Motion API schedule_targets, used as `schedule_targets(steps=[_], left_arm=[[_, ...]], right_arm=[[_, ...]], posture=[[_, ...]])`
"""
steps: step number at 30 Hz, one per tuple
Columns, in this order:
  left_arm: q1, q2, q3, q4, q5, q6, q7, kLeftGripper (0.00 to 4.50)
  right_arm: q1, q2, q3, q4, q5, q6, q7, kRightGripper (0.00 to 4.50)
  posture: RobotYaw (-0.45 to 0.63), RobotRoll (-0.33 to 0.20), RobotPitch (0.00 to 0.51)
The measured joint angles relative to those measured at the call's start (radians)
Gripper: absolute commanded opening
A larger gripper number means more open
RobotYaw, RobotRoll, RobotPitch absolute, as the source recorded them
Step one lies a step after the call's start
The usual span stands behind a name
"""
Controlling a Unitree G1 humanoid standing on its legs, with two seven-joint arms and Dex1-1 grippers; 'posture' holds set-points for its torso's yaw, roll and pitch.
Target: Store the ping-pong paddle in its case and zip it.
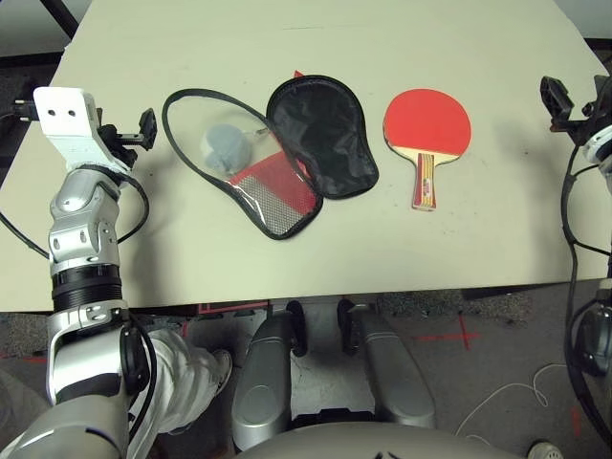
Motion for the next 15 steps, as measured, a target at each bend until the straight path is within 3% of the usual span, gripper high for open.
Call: schedule_targets(steps=[9,15], left_arm=[[-0.011,-0.001,-0.007,0.028,0.004,-0.001,-0.001,4.50],[-0.131,0.064,-0.018,0.090,0.014,-0.015,-0.043,4.50]], right_arm=[[0.006,0.000,0.000,-0.029,0.000,0.027,-0.001,4.46],[0.003,-0.003,0.019,-0.107,0.023,0.187,0.006,4.46]], posture=[[-0.01,0.000,0.305],[-0.01,0.000,0.308]])
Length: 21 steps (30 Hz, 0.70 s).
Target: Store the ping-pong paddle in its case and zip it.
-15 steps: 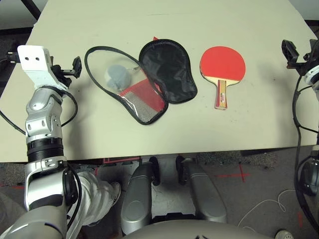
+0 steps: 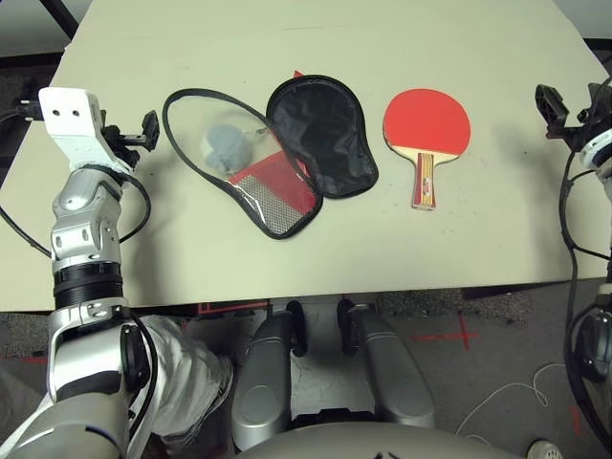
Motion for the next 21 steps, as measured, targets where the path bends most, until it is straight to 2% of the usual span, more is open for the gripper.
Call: schedule_targets(steps=[6,11,14,17,21], left_arm=[[-0.158,0.074,-0.038,0.113,0.002,-0.020,-0.126,4.50],[-0.256,0.080,-0.090,0.183,-0.001,0.010,-0.242,4.50],[-0.310,0.060,-0.118,0.184,-0.004,0.033,-0.297,4.50],[-0.329,0.009,-0.142,0.183,-0.012,0.058,-0.341,4.50],[-0.329,-0.073,-0.196,0.174,-0.020,0.104,-0.418,4.50]], right_arm=[[-0.005,0.010,0.022,-0.189,0.057,0.345,-0.069,4.46],[-0.047,0.033,0.026,-0.348,0.116,0.680,-0.135,4.46],[-0.099,0.074,0.031,-0.419,0.133,0.869,-0.169,4.46],[-0.145,0.113,0.063,-0.467,0.133,1.021,-0.191,4.46],[-0.167,0.130,0.132,-0.475,0.148,1.098,-0.209,4.46]], posture=[[-0.02,0.000,0.314],[-0.05,0.000,0.304],[-0.06,0.000,0.302],[-0.07,0.000,0.303],[-0.07,0.000,0.301]])
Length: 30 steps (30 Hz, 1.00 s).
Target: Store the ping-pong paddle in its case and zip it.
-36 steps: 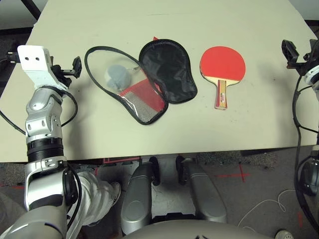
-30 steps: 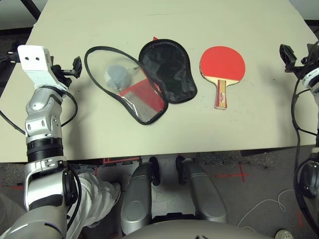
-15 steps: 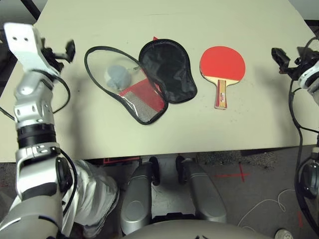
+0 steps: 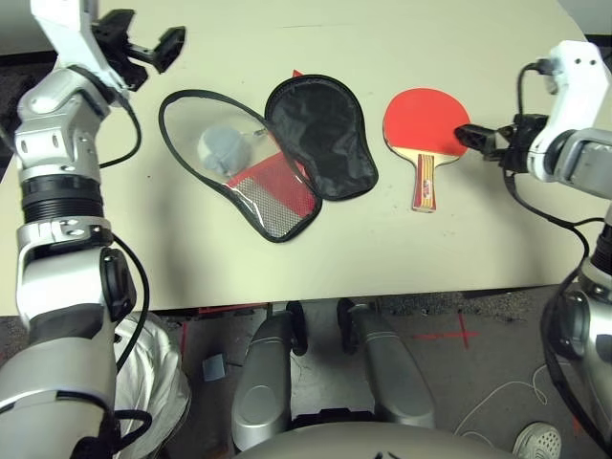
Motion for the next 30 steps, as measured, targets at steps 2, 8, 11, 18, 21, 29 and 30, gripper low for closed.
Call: schedule_targets(steps=[2,8,11,18,21,29,30], left_arm=[[0.000,-0.023,-0.024,-0.015,-0.001,0.021,-0.042,4.50],[0.000,-0.080,-0.074,-0.062,-0.011,0.067,-0.126,4.50],[0.000,-0.104,-0.102,-0.095,-0.019,0.093,-0.165,4.50],[0.018,-0.138,-0.152,-0.167,-0.024,0.146,-0.236,4.50],[0.033,-0.149,-0.185,-0.193,-0.025,0.173,-0.281,4.50],[0.033,-0.159,-0.199,-0.230,-0.025,0.188,-0.305,4.50],[0.033,-0.164,-0.200,-0.233,-0.025,0.188,-0.305,4.50]], right_arm=[[0.000,0.000,0.030,0.001,0.014,0.006,-0.015,4.46],[0.000,-0.003,0.072,0.003,0.066,0.007,-0.089,4.46],[-0.005,-0.003,0.076,0.012,0.102,0.007,-0.147,4.46],[-0.024,-0.006,0.077,0.045,0.228,0.008,-0.282,4.46],[-0.024,-0.005,0.077,0.048,0.307,0.007,-0.354,4.46],[-0.014,-0.028,0.083,0.062,0.539,0.008,-0.555,4.46],[-0.009,-0.028,0.084,0.071,0.563,0.008,-0.580,4.46]], posture=[[-0.08,0.000,0.301],[-0.10,0.000,0.294],[-0.11,0.000,0.292],[-0.13,0.000,0.287],[-0.14,0.000,0.284],[-0.16,0.000,0.287],[-0.16,0.000,0.289]])
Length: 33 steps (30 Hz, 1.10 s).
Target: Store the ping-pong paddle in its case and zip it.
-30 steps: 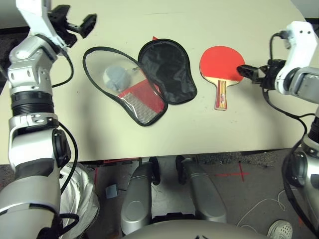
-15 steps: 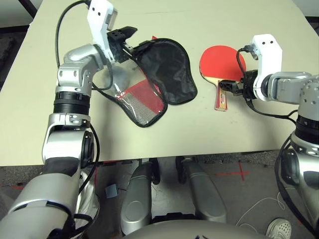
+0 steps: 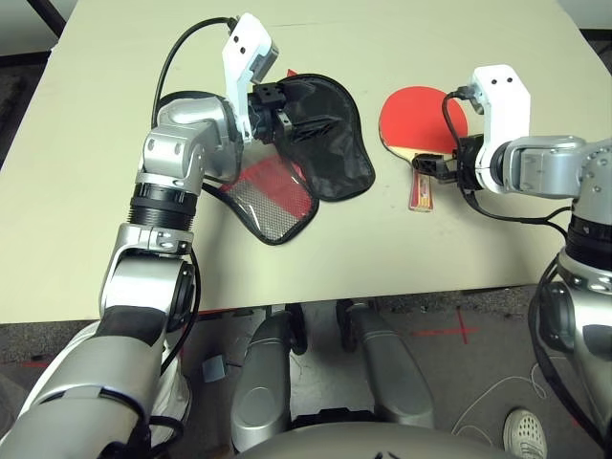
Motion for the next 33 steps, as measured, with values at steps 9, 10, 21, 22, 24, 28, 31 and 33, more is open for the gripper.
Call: schedule_targets(steps=[9,10,21,22,24,28,31,33], left_arm=[[0.000,-0.022,-0.011,-0.006,0.000,0.002,0.000,4.50],[0.000,-0.023,-0.011,-0.007,0.000,0.002,0.000,4.50],[0.004,-0.021,-0.012,-0.041,-0.001,0.022,0.000,4.50],[0.007,-0.021,-0.012,-0.043,-0.001,0.024,0.001,4.50],[0.012,-0.021,-0.012,-0.047,-0.001,0.028,0.001,4.50],[0.019,-0.022,-0.012,-0.047,-0.001,0.032,0.001,4.50],[0.019,-0.022,-0.012,-0.047,-0.001,0.032,0.002,4.50],[0.019,-0.022,-0.012,-0.047,-0.001,0.033,0.002,4.50]], right_arm=[[-0.012,0.070,0.023,0.087,0.109,0.001,-0.188,4.46],[-0.019,0.074,0.031,0.093,0.112,0.001,-0.195,4.46],[-0.066,0.117,0.072,0.137,0.088,-0.001,-0.234,1.54],[-0.066,0.120,0.071,0.137,0.088,-0.002,-0.237,1.36],[-0.066,0.123,0.067,0.137,0.082,-0.002,-0.248,1.13],[-0.065,0.124,0.050,0.140,0.066,0.003,-0.256,1.09],[-0.074,0.140,0.036,0.152,0.037,0.006,-0.256,1.08],[-0.093,0.151,0.036,0.170,0.009,0.006,-0.255,1.08]], posture=[[-0.15,0.000,0.296],[-0.15,0.000,0.296],[-0.13,0.000,0.303],[-0.14,0.000,0.304],[-0.14,0.000,0.305],[-0.14,0.000,0.309],[-0.14,0.000,0.310],[-0.14,0.000,0.311]])
